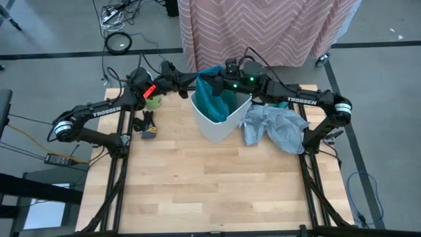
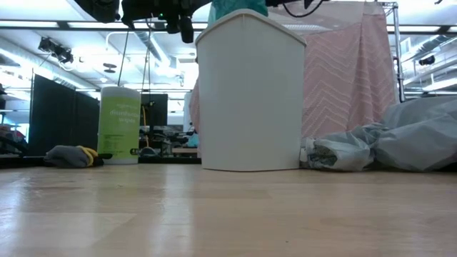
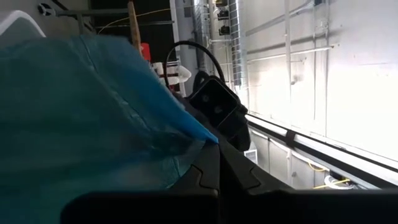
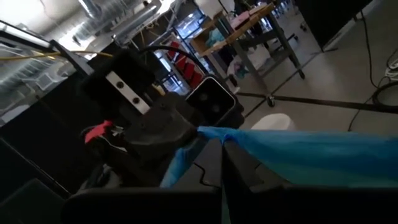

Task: Place trash/remove bag and relplace
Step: Close the trash bag

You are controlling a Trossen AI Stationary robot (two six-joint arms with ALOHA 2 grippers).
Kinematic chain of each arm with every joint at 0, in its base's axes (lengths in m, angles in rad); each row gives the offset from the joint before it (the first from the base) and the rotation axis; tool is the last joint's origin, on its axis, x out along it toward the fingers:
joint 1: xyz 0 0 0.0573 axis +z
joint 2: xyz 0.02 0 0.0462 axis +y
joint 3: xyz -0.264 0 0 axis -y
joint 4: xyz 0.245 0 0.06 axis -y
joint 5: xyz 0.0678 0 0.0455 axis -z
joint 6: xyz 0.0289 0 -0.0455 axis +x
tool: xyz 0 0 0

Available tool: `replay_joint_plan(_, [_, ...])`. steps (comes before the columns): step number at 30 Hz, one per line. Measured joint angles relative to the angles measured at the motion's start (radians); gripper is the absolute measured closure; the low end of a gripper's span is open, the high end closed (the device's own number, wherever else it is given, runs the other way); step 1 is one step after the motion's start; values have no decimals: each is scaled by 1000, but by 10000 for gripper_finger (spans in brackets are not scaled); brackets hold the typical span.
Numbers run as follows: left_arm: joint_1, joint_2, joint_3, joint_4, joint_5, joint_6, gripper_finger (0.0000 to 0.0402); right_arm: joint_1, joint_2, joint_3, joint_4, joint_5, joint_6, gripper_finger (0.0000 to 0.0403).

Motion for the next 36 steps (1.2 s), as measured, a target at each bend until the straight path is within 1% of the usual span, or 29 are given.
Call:
replay_joint_plan(5, [0,0,0,-18,-24,1,400,7,2,0,-2,-10,0,403])
replay_joint_plan(11, [0,1,0,-22,-26,5,400,9,5,0,-10,-18,1,403])
replay_joint_plan(17, [2,2,0,-21,-50,5,400,14,5,0,-61,-25,0,403])
replay_joint_plan(22, [1,2,0,-20,-50,6,400,20,36,-1,-43,-35,5,403])
replay_joint_plan(29, [1,2,0,-19,-50,7,400,32,102,0,-12,-80,53,403])
replay_joint_plan(36, [5,2,0,7,-50,1,400,34,118,-1,-17,-90,69,403])
